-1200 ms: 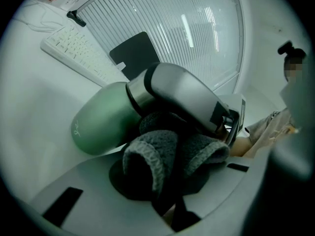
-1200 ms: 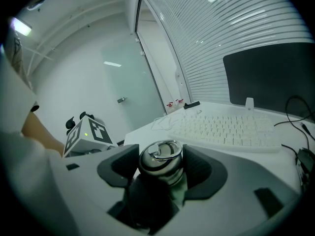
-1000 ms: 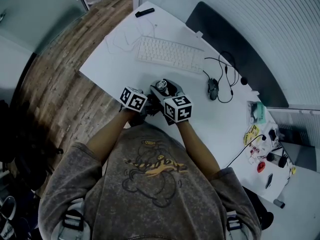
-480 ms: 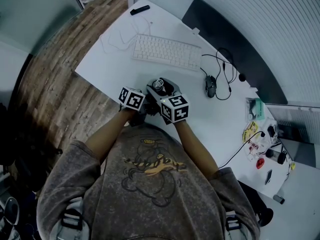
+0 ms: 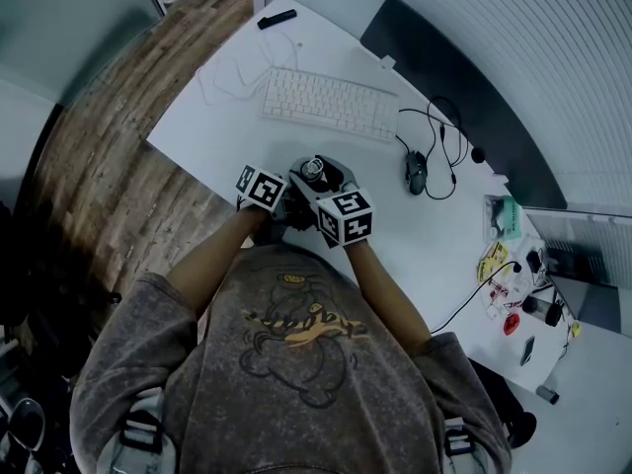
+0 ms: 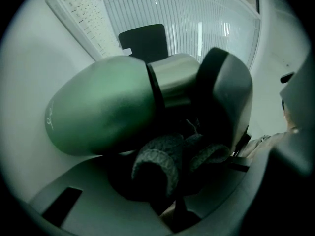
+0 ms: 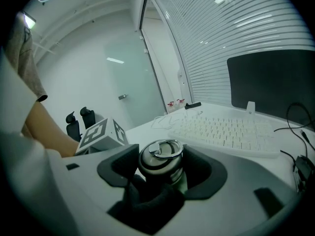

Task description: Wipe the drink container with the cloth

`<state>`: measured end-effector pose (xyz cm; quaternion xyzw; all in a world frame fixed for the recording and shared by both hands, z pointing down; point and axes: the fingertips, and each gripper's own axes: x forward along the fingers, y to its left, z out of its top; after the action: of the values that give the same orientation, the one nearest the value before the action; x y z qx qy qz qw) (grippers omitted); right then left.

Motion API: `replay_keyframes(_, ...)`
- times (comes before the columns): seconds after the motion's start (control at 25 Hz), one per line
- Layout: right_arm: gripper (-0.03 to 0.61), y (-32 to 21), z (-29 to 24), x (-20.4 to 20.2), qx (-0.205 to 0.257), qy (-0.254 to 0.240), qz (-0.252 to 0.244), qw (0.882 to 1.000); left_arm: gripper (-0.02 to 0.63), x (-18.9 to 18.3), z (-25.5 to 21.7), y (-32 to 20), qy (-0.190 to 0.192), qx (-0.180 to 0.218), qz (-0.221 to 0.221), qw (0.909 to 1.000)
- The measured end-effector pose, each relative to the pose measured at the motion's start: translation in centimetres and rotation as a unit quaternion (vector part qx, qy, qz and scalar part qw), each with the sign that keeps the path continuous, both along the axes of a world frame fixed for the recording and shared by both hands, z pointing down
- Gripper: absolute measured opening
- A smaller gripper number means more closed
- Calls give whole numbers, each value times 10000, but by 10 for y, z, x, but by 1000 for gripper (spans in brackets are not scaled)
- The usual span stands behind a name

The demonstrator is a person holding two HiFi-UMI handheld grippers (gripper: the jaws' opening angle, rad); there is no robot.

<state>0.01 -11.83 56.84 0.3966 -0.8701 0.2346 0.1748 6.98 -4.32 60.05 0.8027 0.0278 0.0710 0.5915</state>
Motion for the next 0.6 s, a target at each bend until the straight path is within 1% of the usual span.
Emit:
replay_keyframes(0.2,270,0,0,1,-9,-43,16,10000,75,0,-2,2,-19,-102,182,9998)
replay_keyframes(0.44,273,1,0,1,1,-151,-13,9999,74,-2,-2,5,-118,-60,244,9996)
replay_keyframes(0.6,309,4,1,1,-86,-269,-131,9995,74,-1,-3,15,-163,25,381,9991)
